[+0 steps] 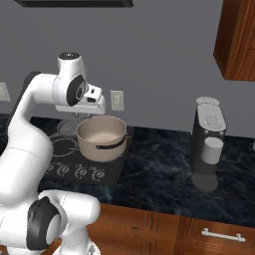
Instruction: Move the pot and pan from the stove into the sink.
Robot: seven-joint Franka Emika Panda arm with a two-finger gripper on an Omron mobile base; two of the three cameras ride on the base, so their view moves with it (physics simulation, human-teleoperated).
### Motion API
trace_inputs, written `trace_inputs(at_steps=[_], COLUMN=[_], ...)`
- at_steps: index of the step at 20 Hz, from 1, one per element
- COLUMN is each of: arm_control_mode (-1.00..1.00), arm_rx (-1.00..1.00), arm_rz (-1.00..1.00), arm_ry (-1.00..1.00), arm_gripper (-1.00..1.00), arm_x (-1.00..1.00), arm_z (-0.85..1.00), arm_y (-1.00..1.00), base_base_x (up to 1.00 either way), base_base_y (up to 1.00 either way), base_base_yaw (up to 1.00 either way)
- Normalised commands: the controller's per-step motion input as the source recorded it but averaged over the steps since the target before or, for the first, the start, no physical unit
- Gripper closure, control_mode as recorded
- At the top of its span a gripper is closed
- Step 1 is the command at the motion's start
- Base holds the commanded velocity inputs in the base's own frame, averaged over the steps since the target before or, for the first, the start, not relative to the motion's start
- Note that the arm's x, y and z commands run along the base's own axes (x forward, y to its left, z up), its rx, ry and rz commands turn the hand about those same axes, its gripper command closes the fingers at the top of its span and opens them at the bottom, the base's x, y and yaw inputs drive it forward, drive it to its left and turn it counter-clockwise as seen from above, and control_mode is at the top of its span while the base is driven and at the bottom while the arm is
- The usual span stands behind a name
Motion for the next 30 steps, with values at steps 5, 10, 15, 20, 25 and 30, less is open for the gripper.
trace_inputs(at_steps=[5, 10, 15, 20, 25, 30], arm_control_mode=[-1.0, -1.0, -1.0, -1.0, -1.0, -1.0], arm_rx=[0.0, 0.0, -0.02, -0.05, -0.09, -0.03], arm_rz=[0.01, 0.03, 0.04, 0.06, 0.14, 0.13], arm_ry=[0.0, 0.0, 0.0, -0.02, 0.0, 0.0], arm_gripper=[-1.0, -1.0, -1.0, -1.0, -1.0, -1.0], arm_x=[-0.04, -0.03, 0.0, 0.0, 0.0, 0.02], arm_z=[0.0, -0.07, -0.14, -0.14, -0.19, -0.17], arm_y=[0.05, 0.08, 0.0, 0.0, 0.0, 0.02], base_base_x=[0.0, 0.0, 0.0, 0.0, 0.0, 0.0], base_base_y=[0.0, 0.0, 0.0, 0.0, 0.0, 0.0], base_base_yaw=[0.0, 0.0, 0.0, 0.0, 0.0, 0.0])
